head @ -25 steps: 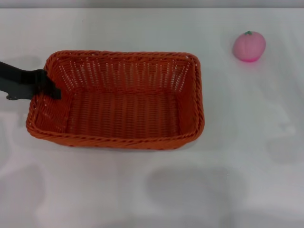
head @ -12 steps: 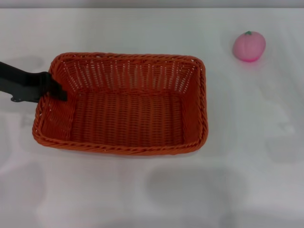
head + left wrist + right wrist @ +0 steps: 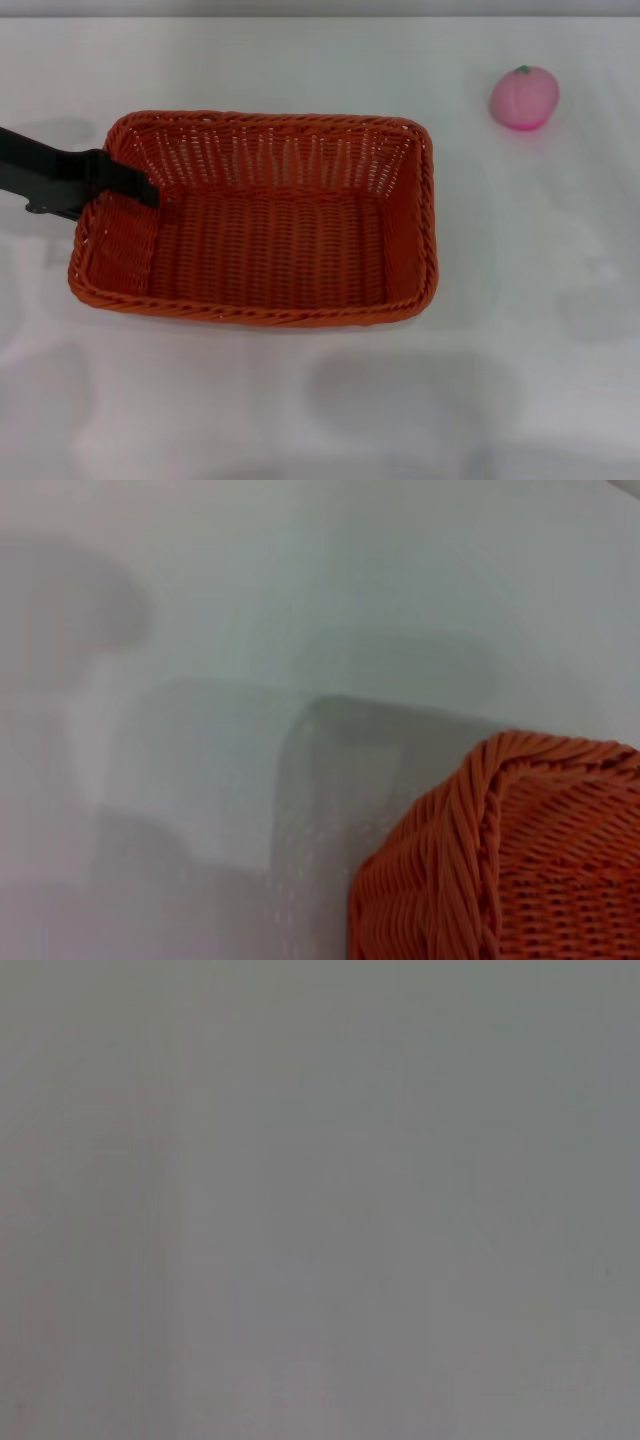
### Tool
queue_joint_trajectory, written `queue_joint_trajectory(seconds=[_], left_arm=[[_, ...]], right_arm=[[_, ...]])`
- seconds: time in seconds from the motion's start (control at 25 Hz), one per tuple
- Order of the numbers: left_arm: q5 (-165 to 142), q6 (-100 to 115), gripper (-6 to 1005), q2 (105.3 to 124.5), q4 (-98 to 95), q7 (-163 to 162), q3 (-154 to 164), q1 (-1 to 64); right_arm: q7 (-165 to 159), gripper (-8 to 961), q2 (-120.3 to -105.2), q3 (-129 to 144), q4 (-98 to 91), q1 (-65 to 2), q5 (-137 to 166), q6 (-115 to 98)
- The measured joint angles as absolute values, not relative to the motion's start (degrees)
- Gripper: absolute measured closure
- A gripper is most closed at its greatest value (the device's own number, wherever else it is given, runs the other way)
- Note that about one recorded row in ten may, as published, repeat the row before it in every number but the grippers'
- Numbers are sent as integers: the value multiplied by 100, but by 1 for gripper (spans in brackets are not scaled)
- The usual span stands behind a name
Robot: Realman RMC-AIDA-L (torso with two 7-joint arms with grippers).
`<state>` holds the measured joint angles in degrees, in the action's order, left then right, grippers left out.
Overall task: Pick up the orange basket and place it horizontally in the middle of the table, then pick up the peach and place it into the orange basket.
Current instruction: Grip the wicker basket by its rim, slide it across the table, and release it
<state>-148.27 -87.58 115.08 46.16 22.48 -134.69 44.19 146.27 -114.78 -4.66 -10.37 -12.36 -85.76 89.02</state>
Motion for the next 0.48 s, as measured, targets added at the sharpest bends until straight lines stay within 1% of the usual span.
queue_joint_trajectory(seconds=[0.08,0.2,0.4,0.48], left_arm=[[-14720,-8818,557,11504,4647,2373,-13501,4381],[-14462,-8891,374,11479,4719,2573,-13512,4270],[-13955,-9029,143,11471,5115,3021,-13526,3885],[-13668,-9070,137,11470,5325,3240,-13526,3654]], right_arm=[[14615,185,-11478,-462,-1037,-1224,-8572,8927],[14571,185,-11462,-451,-1046,-1201,-8568,8978],[14055,184,-11458,-346,-1389,-1151,-8550,9029],[13715,183,-11464,-172,-1689,-1141,-8546,8992]])
